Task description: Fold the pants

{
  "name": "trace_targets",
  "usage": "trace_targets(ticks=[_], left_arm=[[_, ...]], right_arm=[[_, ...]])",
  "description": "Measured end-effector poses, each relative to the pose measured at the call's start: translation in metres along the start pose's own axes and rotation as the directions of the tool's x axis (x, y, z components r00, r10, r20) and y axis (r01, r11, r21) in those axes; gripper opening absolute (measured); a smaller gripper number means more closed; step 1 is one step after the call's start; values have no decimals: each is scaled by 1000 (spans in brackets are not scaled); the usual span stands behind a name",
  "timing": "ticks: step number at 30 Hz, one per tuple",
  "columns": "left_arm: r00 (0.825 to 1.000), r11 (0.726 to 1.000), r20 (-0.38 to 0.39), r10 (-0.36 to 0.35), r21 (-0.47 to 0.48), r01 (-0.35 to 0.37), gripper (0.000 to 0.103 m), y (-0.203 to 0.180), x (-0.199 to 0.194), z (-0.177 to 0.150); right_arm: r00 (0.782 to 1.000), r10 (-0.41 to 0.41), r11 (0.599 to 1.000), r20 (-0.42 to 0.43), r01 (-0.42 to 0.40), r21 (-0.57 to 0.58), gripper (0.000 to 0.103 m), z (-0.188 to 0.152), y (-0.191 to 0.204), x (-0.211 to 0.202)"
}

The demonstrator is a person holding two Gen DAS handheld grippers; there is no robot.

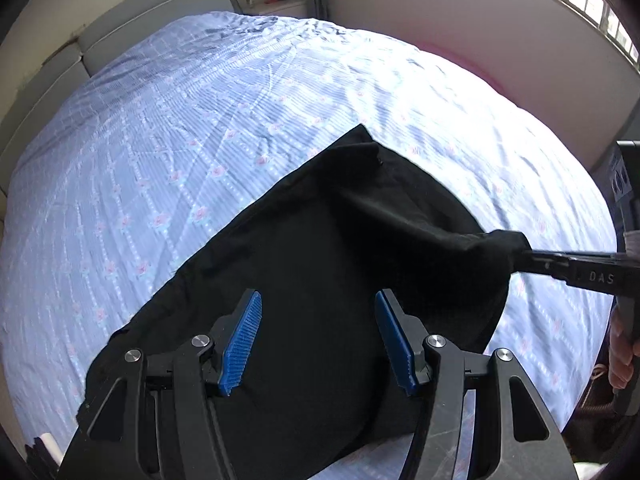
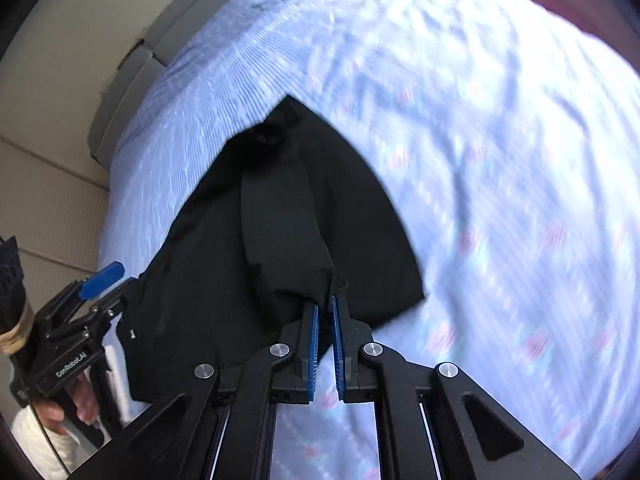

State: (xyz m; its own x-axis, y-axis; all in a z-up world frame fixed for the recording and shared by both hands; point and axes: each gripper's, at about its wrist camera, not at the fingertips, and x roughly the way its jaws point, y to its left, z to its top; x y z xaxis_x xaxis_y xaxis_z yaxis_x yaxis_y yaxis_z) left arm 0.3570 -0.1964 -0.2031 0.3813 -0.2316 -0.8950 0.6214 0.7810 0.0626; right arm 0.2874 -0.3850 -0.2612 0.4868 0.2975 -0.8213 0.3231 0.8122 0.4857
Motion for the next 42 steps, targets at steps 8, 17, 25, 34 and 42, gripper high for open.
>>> trace_targets(ticks=[8, 17, 25, 34, 42], left_arm=[[999, 999, -12, -37, 7, 37, 59, -20, 14, 7], [998, 999, -57, -36, -12, 35, 59, -21, 21, -5], [998, 1000, -54, -22, -20, 21, 59, -22, 17, -5], [999, 999, -49, -16, -45, 14, 59, -16, 9, -7], [999, 1000, -47, 6, 18, -5, 63, -18, 20, 5]], right_arm=[[993, -102, 995, -57, 101, -18, 25, 22, -21, 10], [992, -108, 983, -72, 118, 144, 37, -18, -63, 2], [993, -5, 988, -119, 23, 150, 34, -5, -52, 47], [999, -33, 987, -1, 32, 158, 5, 2, -37, 0], [979, -188, 967, -78, 198, 159, 17, 1, -48, 14]])
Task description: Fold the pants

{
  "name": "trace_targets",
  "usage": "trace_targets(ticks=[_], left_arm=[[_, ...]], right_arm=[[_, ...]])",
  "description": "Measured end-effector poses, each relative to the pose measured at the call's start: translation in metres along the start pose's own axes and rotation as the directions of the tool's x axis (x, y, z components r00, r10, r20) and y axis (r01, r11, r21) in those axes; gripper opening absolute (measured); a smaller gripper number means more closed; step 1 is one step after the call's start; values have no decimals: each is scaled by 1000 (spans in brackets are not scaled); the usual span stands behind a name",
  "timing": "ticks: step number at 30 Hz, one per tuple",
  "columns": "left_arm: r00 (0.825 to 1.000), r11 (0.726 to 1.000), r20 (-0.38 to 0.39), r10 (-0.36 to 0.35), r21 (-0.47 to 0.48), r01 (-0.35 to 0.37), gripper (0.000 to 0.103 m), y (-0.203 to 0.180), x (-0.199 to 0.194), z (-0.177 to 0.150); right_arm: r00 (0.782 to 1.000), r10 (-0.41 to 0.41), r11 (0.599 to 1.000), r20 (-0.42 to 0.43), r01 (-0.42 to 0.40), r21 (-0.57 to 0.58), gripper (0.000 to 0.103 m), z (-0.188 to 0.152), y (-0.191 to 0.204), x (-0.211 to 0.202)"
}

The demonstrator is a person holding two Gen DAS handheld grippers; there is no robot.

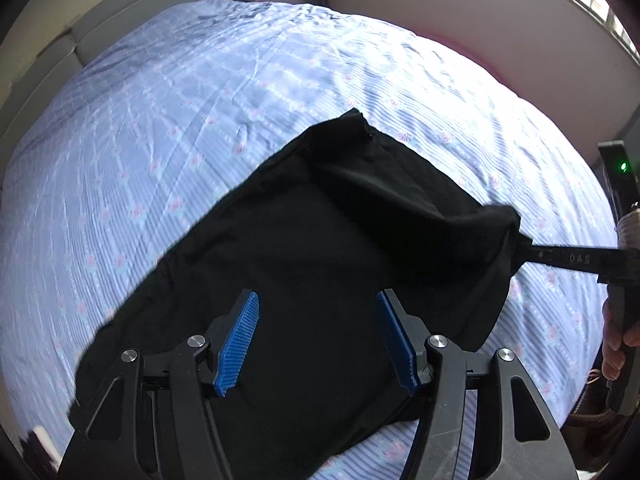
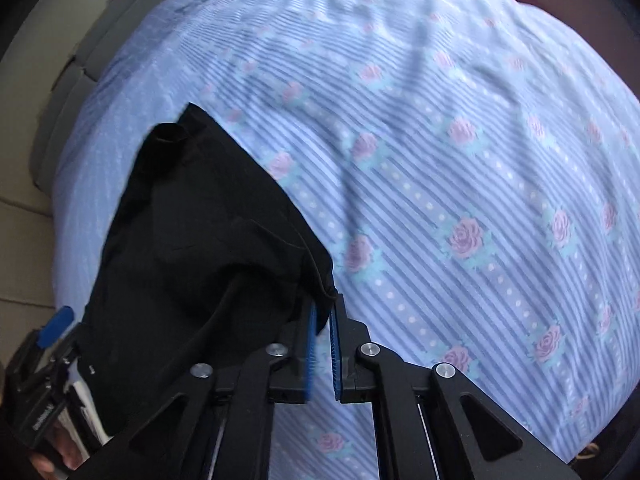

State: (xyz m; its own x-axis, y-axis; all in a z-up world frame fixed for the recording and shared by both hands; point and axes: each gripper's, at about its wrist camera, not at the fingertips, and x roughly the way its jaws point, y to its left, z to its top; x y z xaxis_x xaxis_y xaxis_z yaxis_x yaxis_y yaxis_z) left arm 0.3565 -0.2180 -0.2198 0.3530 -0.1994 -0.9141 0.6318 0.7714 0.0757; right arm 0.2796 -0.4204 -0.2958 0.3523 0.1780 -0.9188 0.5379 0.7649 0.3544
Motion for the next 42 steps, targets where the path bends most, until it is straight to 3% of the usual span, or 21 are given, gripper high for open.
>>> trace_targets(ticks=[2, 4, 7, 11, 16, 19, 21, 26, 32, 34, 35, 36, 40, 42], left_arm=[[1000, 998, 21, 15, 57, -16, 67, 2, 3, 13], [999, 991, 48, 24, 133, -31, 68, 6, 7, 35], [997, 981, 76, -1, 193, -14, 74, 17, 13, 72], [997, 961, 31, -73, 268, 62, 75, 20, 40, 117], [993, 906, -43, -110, 406, 118, 75, -8, 82, 155], [988, 891, -118, -99, 432, 141, 69, -22, 109, 160], [985, 882, -155, -81, 449, 143, 59, -27, 122, 157], [980, 856, -172, -102, 486, 175, 57, -29, 122, 149], [965, 872, -213, -151, 431, 232, 54, -17, 126, 154], [962, 881, -242, -123, 419, 218, 19, -15, 136, 154], [962, 889, -251, -112, 408, 210, 6, -14, 137, 155], [961, 893, -246, -130, 393, 221, 4, -12, 135, 156], [959, 896, -148, -241, 346, 279, 4, 3, 104, 165], [963, 899, -122, -241, 346, 269, 4, 6, 103, 169]], right_arm=[[996, -85, 996, -14, 85, 31, 29, -4, -8, -3], [985, -158, 986, 64, 153, 73, 40, -11, -12, -26], [977, -140, 986, 162, 123, 114, 57, -23, -5, -56], [984, -10, 993, 177, -12, 118, 59, -31, 14, -52], [983, 61, 976, 172, -95, 197, 59, -28, 13, -28], [983, 64, 971, 174, -101, 216, 59, -28, 12, -24], [982, 65, 972, 175, -102, 213, 59, -27, 14, -22], [977, 88, 974, 192, -125, 187, 58, -23, 14, -21], [979, 114, 966, 168, -149, 211, 53, -8, 11, 3], [983, 105, 967, 149, -137, 217, 41, -4, 10, 12], [984, 115, 964, 136, -143, 222, 21, -3, 9, 17], [986, 117, 964, 121, -142, 226, 10, -3, 9, 20], [984, 73, 971, 160, -107, 214, 8, -10, 11, -2], [978, 27, 975, 205, -71, 212, 8, -15, 15, -20]])
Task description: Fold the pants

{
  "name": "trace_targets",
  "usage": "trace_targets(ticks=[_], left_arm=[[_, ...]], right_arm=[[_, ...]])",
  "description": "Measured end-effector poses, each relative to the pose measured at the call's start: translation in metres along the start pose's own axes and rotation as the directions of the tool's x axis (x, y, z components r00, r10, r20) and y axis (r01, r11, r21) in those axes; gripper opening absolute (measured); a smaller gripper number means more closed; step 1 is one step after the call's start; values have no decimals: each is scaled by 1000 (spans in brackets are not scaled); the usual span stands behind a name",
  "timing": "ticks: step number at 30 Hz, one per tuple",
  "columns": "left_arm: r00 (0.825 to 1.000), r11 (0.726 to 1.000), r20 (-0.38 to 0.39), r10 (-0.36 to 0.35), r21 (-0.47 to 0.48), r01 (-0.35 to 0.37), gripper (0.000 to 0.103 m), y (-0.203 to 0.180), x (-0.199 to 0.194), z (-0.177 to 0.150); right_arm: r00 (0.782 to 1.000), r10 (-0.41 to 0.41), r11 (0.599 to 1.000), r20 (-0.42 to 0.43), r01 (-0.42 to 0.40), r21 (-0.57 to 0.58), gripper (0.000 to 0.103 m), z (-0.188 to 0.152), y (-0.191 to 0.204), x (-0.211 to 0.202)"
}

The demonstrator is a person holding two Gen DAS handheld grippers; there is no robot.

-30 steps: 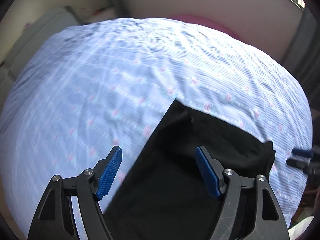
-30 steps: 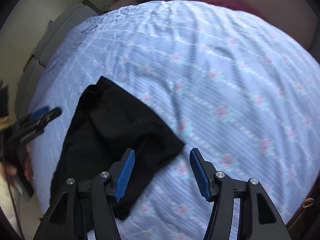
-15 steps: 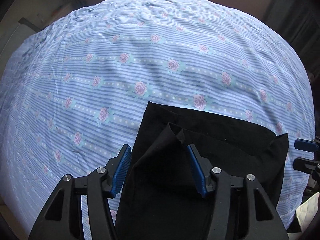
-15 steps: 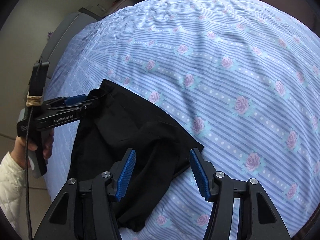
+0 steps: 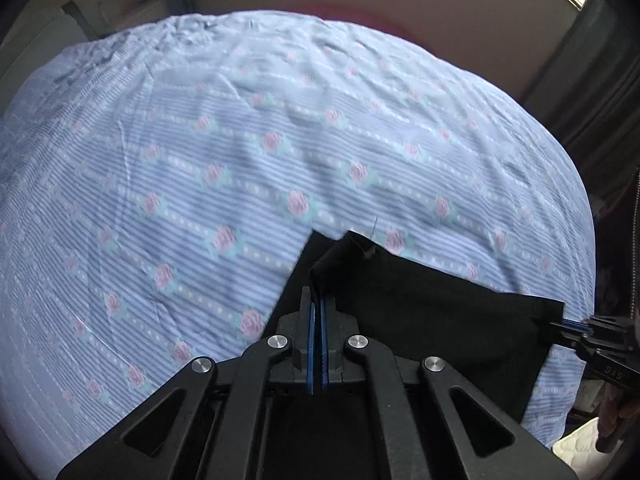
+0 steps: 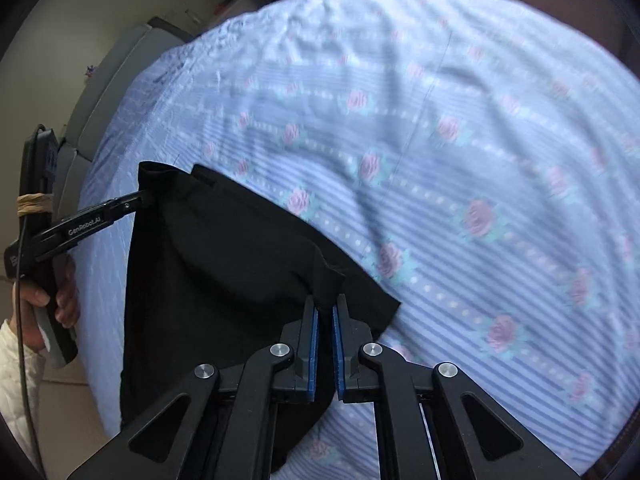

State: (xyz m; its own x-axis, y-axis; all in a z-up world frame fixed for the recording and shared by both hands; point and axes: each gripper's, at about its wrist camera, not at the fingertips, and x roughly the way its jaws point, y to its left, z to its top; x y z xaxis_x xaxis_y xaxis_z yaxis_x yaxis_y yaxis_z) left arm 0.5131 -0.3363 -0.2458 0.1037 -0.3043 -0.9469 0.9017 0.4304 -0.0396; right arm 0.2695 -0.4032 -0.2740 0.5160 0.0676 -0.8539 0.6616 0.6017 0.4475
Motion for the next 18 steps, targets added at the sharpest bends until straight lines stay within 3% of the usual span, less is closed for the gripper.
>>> trace_targets(ticks=[3, 5, 9, 13, 14, 16, 17, 18], left_arm=[[998, 999, -48, 35, -17, -36, 4, 4, 23, 6], [992, 997, -98, 74, -9, -76, 4, 3, 44, 8], [993, 996, -82, 85, -30, -88, 4, 2, 53, 10], [987, 991, -95, 133, 26, -131, 5, -7, 60, 17], [984, 989, -98, 146, 29, -144, 9, -8, 62, 18], [977, 981, -90, 194, 28, -192, 22, -9, 61, 24], [975, 978, -79, 210, 17, -209, 36, -8, 57, 25], [975, 977, -58, 213, 2, -213, 47, -6, 49, 27]], right_arm=[[999, -34, 999, 7, 34, -17, 8, 4, 5, 4], [996, -70, 997, -47, 69, -32, 8, 7, 3, 23], [993, -111, 994, -40, 111, -4, 8, 12, -13, 27], [992, -119, 993, -41, 119, -11, 8, 18, -23, 28], [992, -119, 993, -42, 119, -12, 10, 20, -22, 29], [988, -146, 989, -43, 145, -29, 26, 23, -19, 28], [981, -192, 981, -39, 190, -43, 43, 24, -15, 24], [977, -211, 977, -27, 210, -47, 49, 24, -14, 19]])
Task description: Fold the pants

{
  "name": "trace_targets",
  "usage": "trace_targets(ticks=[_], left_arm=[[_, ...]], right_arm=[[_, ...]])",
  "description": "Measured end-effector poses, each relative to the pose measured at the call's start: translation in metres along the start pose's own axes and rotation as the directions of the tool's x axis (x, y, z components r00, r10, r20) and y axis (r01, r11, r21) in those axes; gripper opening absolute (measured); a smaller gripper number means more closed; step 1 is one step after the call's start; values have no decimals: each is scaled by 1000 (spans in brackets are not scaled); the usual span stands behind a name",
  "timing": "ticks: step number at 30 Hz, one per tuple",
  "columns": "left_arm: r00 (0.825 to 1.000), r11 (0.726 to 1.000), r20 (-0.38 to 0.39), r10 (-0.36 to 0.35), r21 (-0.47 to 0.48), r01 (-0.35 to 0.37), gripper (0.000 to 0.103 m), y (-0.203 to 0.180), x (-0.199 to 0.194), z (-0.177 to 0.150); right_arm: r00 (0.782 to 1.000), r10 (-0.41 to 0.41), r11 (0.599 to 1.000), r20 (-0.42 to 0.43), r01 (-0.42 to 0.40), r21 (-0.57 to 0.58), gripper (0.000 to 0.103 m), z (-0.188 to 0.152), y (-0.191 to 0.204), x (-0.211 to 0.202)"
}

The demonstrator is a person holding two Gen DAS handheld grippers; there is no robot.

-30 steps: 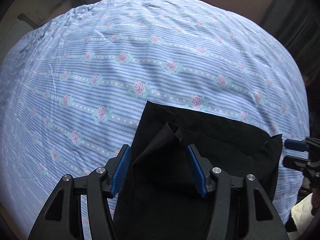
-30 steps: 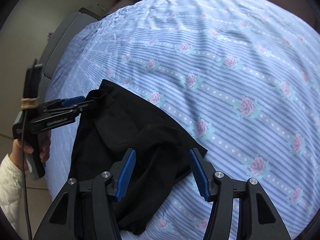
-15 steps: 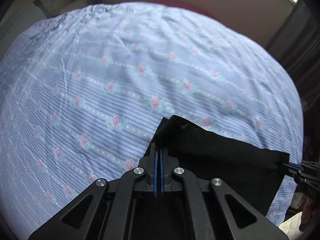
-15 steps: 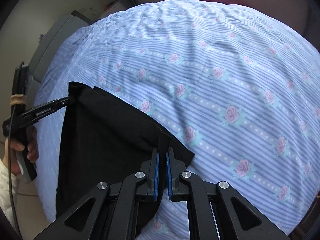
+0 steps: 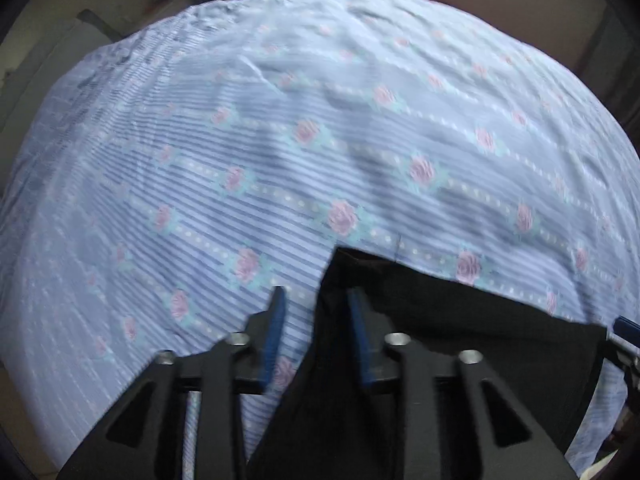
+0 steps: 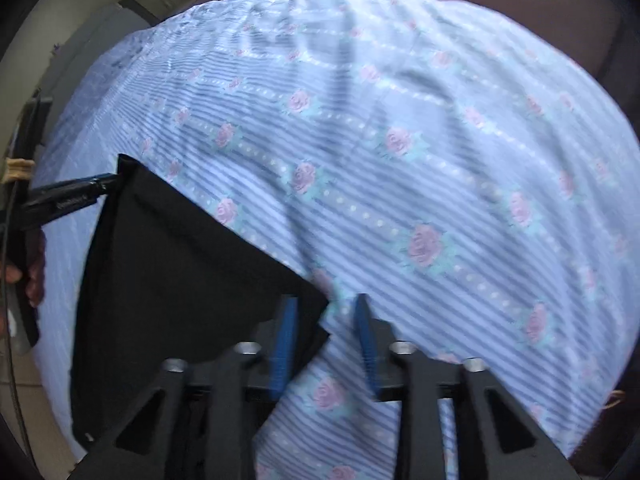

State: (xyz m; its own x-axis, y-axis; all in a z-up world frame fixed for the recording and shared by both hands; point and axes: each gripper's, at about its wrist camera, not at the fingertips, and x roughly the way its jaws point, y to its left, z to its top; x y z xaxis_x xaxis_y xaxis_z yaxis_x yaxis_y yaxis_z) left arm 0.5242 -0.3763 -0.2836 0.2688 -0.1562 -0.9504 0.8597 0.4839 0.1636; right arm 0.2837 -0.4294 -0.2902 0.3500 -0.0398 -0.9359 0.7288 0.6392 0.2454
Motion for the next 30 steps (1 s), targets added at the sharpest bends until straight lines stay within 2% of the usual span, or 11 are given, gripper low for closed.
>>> trace_targets(ticks=[2, 3, 5, 8, 10, 15, 18, 20, 23, 27, 30], left_arm=[[998, 999, 67, -20, -28, 21, 50, 8, -25, -1], [995, 999, 98, -30, -33, 33, 55, 11, -40, -4], [985, 997, 161, -63, -38, 70, 60, 20, -72, -17], [972, 991, 214, -95, -74, 113, 61, 38, -117, -52], [968, 985, 231, -99, -117, 128, 61, 58, -144, -90], [983, 966, 183, -23, -250, 70, 61, 114, -174, -178], [992, 941, 125, 5, -336, 38, 61, 142, -184, -243], [995, 916, 94, 13, -400, 26, 61, 158, -185, -284], [998, 859, 59, -22, -510, 49, 61, 179, -179, -346], [996, 799, 26, -81, -596, 80, 61, 191, -156, -400], [993, 783, -14, -121, -616, 87, 61, 191, -131, -422]], right_arm=[[999, -11, 1000, 36, 11, -11, 49, 1, 1, -17], [999, -9, 1000, 45, 10, -18, 49, 1, 2, -25], [998, 4, 999, 62, 0, -52, 52, 2, 9, -41], [995, 22, 990, 98, -9, -138, 64, -2, 31, -64], [994, 55, 980, 98, -35, -197, 64, -8, 47, -77], [990, 139, 945, -16, -138, -295, 64, -34, 110, -78], [989, 131, 914, -72, -148, -377, 64, -51, 152, -74], [981, 154, 891, -116, -189, -412, 64, -66, 179, -73], [978, 137, 866, -160, -197, -460, 64, -93, 209, -75], [970, 103, 828, -219, -206, -521, 64, -137, 249, -75], [965, 74, 814, -250, -203, -543, 64, -169, 263, -77]])
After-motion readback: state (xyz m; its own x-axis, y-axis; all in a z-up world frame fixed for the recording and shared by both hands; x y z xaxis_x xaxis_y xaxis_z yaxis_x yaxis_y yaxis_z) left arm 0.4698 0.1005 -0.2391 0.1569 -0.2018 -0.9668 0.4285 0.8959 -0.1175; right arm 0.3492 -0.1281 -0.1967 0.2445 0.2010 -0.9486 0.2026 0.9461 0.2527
